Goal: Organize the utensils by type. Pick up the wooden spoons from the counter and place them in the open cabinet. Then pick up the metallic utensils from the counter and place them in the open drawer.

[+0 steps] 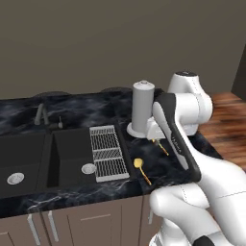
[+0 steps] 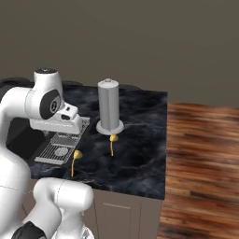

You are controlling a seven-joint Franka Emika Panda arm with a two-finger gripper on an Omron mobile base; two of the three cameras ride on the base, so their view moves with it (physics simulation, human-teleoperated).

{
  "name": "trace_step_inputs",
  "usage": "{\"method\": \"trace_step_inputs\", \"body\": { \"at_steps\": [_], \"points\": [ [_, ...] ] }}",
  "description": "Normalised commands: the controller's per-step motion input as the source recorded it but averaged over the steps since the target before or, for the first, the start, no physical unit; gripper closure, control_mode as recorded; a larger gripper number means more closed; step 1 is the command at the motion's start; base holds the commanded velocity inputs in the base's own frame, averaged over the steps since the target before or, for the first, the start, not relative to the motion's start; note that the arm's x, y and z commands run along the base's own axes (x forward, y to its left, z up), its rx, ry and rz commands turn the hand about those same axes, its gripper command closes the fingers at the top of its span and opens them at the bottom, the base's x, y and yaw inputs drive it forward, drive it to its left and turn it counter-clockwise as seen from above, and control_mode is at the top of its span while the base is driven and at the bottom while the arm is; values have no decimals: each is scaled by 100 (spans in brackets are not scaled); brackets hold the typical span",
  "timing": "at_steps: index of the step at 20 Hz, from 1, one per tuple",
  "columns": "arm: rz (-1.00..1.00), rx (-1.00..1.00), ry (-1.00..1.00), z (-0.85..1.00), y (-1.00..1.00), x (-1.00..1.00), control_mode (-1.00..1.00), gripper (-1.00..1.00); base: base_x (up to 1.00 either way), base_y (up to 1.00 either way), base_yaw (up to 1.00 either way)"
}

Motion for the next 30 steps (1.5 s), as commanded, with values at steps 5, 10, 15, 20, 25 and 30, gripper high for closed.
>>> {"method": "trace_step_inputs", "body": {
  "at_steps": [5,10,15,20,25,30],
  "points": [
    [9,0,0,-53,0,52,-100,-100,0,0,0],
    [12,0,0,-43,-1,57,-100,-100,0,0,0],
    [10,-1,0,-35,-4,62,-100,-100,0,0,0],
    [2,-3,0,-12,-12,38,-100,-100,0,0,0],
    [-5,-1,-1,0,-13,18,-100,-100,0,0,0],
    [-6,0,0,-10,-17,19,-100,-100,0,0,0]
  ]
}}
